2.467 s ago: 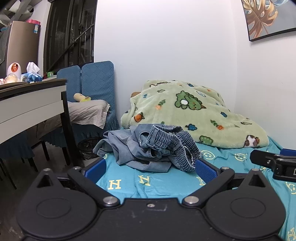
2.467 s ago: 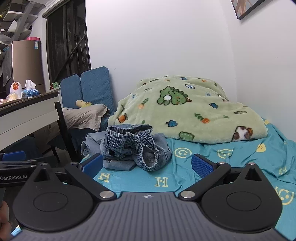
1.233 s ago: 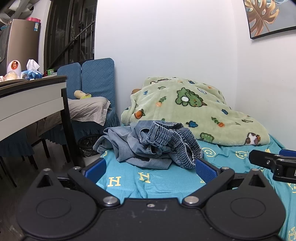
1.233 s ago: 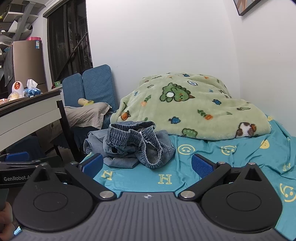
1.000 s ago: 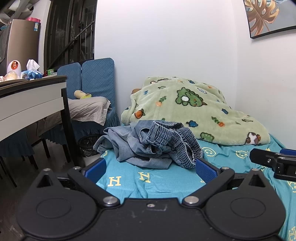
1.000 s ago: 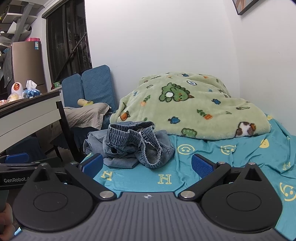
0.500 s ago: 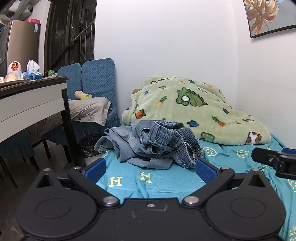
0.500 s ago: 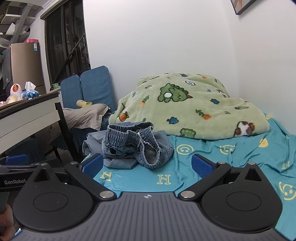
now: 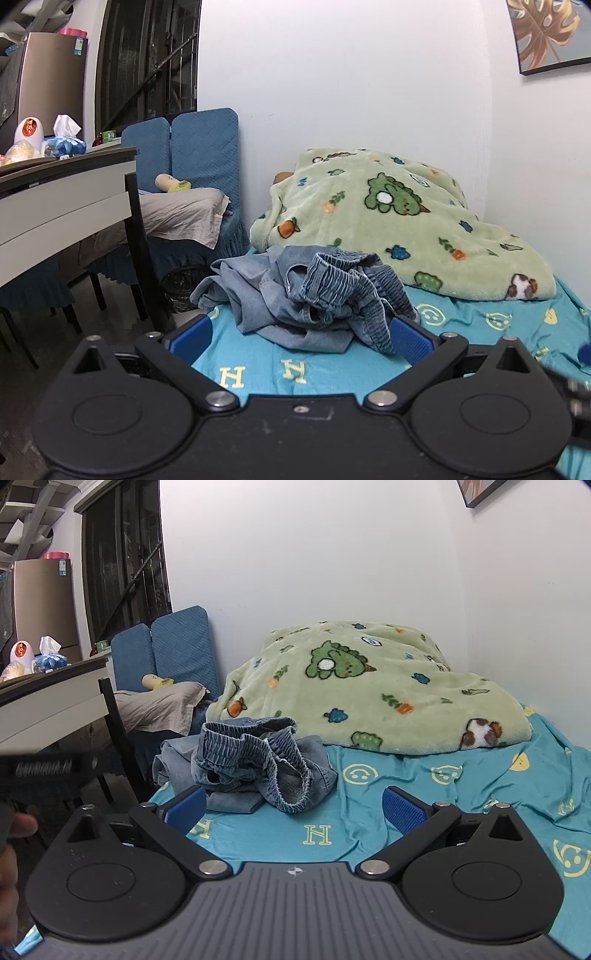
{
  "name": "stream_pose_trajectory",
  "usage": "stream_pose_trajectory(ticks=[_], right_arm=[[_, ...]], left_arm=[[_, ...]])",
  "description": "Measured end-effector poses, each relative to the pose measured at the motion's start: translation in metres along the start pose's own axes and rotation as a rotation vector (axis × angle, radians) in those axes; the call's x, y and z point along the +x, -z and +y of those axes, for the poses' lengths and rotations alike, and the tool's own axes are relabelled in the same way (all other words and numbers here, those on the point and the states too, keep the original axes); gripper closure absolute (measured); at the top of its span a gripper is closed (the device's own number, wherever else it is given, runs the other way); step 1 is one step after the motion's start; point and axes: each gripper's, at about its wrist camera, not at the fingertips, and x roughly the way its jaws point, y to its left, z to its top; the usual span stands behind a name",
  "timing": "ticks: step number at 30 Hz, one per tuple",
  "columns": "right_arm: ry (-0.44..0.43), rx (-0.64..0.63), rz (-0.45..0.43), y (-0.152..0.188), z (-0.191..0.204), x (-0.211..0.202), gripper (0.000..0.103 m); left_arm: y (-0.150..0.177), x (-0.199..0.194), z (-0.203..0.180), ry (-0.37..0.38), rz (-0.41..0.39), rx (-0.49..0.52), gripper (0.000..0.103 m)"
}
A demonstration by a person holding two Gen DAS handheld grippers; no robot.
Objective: Fold clothes
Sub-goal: 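Reach the left tool to the elastic waistband and close on it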
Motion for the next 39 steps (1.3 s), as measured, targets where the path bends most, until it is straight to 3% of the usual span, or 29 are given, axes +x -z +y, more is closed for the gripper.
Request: stream_pose_trajectory(ticks=[16, 22, 24, 25, 26, 29, 32, 39], right_arm=[[-0.033, -0.001, 0.061, 0.008, -0.003, 0.037, 0.000], [-0.048, 0.041, 0.101, 0.016, -0.014, 0.057, 0.000], [-0.054, 0.061, 0.115, 0.019, -0.019, 0.063, 0.000], [-0.057, 0.071, 0.121, 0.020, -0.021, 0.066, 0.000], [-0.060, 0.081, 0.128, 0.022, -0.023, 0.069, 0.000], [-0.066, 0.109, 0.144, 0.026, -0.030, 0.078, 0.000], [-0.071, 0.127, 0.150, 0.028, -0.033, 0.081, 0.000], [-0.080, 0.103, 0.144, 0.031, -0.028, 0.076, 0.001]], left_arm=[[-0.045, 0.169, -0.011, -0.020, 0.099, 0.031, 0.003], [-0.045, 0.229, -0.019, -0.056, 0.177, 0.062, 0.024], [-0.043, 0.242, -0.019, -0.068, 0.199, 0.060, 0.034], [-0.042, 0.246, -0.018, -0.068, 0.207, 0.054, 0.045], [-0.041, 0.248, -0.017, -0.065, 0.214, 0.044, 0.059], [-0.038, 0.235, -0.012, -0.048, 0.211, 0.013, 0.087], [-0.035, 0.204, -0.007, -0.032, 0.189, -0.010, 0.092], [-0.029, 0.132, 0.007, 0.006, 0.138, -0.064, 0.094]])
